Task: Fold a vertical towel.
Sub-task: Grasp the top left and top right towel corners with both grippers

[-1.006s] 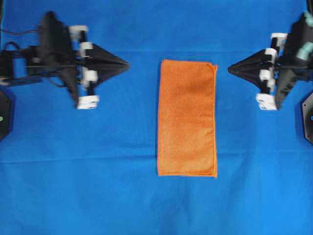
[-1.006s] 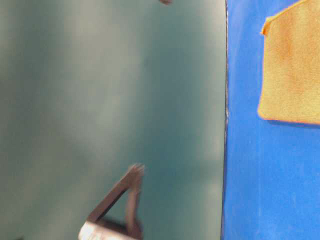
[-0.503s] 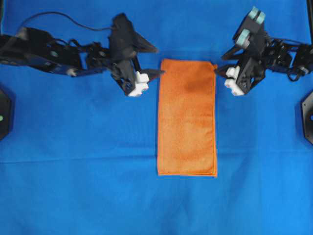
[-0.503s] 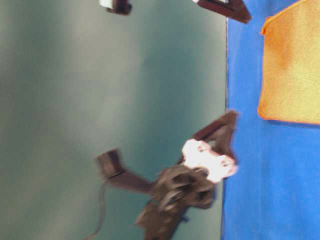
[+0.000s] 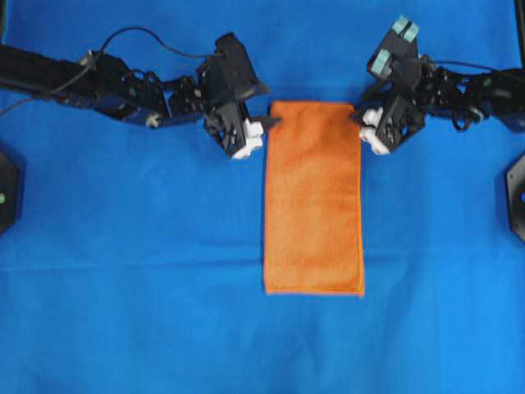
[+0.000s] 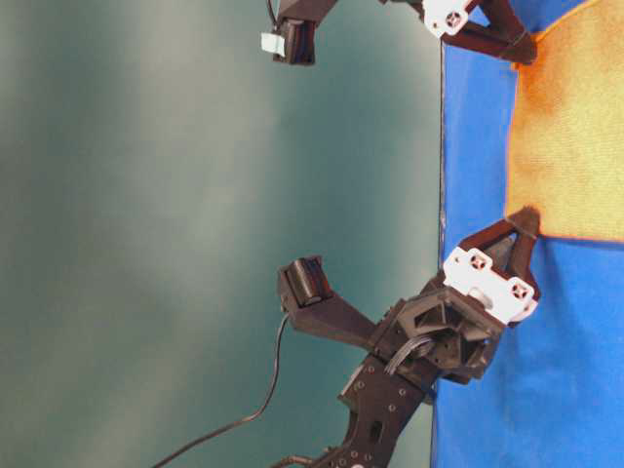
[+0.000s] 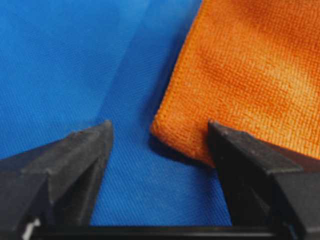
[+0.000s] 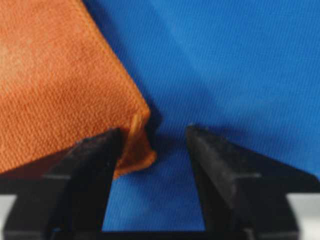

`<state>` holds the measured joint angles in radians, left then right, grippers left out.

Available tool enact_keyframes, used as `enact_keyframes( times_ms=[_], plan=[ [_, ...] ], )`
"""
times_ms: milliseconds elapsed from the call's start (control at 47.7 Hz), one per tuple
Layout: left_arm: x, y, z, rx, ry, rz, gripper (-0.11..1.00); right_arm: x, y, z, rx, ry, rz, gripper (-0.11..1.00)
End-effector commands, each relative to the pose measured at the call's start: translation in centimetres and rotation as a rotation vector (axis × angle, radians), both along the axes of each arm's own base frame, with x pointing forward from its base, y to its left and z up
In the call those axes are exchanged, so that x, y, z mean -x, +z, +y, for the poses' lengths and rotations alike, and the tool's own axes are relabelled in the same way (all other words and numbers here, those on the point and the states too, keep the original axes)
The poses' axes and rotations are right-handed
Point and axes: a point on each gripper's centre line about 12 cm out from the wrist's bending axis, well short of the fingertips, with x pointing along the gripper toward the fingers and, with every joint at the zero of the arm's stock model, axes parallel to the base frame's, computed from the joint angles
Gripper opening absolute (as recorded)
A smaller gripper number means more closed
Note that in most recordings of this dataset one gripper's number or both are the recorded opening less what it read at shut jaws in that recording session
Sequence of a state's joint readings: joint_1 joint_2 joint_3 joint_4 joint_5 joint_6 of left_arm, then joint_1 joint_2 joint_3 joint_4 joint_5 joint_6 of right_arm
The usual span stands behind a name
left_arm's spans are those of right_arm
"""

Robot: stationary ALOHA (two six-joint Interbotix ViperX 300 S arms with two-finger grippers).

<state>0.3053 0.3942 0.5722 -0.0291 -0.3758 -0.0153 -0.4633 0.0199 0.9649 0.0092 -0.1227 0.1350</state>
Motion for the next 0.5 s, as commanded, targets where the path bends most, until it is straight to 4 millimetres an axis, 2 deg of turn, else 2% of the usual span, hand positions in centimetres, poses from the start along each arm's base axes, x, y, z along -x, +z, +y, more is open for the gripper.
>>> enact_keyframes(
  times_ms=[0,84,210,272,482],
  plan=[
    [-0.54,1.0,0.03,-0.006,-0.001,-0.026,0.71,-0.57,0.36,-0.33,0.014,0.007,-0.015,0.55],
    [-0.46,0.83,-0.07,-0.012,-0.011,-0.006,0.55,-0.5,0.25,-0.28,0.015,0.014,-0.008,0.39],
    [-0.6,0.74,-0.46,-0.022,-0.031,0.007,0.17,-0.62,0.23,-0.01,0.016,0.025,-0.006,0.03],
    [-0.63,0.73,-0.6,-0.027,-0.037,0.01,0.03,-0.67,0.22,0.13,0.015,0.029,-0.005,0.02],
    [-0.72,1.47,-0.5,-0.031,-0.036,0.0,0.03,-0.57,0.62,0.17,0.015,0.021,-0.017,0.02]
  ],
)
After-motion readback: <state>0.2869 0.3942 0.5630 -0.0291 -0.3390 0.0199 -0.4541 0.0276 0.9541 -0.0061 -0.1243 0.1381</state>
